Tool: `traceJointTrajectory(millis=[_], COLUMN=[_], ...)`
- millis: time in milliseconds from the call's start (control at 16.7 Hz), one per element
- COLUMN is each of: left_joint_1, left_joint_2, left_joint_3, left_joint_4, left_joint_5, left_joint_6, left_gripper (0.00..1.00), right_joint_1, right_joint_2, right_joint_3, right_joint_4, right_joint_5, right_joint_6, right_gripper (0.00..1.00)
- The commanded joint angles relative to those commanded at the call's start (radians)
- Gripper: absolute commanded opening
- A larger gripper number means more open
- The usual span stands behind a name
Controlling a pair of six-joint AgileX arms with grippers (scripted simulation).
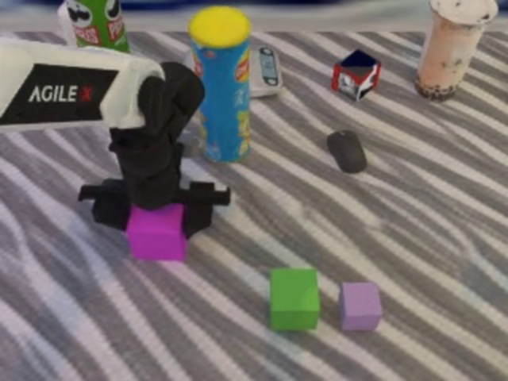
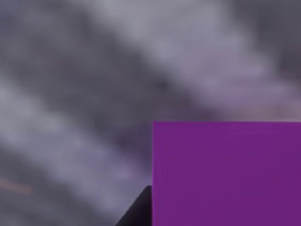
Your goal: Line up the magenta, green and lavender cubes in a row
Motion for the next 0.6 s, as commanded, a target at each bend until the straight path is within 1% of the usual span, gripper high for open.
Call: traceJointTrajectory(millis=[240,600], left_joint_1=[-0.002,0.014], left_joint_2=[-0.016,-0.093], left_joint_3=[0.017,0.141], left_joint_4=[-0.023,-0.231], left_joint_5=[-0.002,-0.003], left_joint_6=[0.003,0.001], left_gripper=[0.00,0.00], right_joint_1=[0.000,0.000], right_joint_2=[0.000,0.000], right_joint_3=[0.000,0.000], right_joint_4=[0.000,0.000], right_joint_5=[0.000,0.000], right_joint_6=[0.000,0.000], right_gripper=[1.00,1.00])
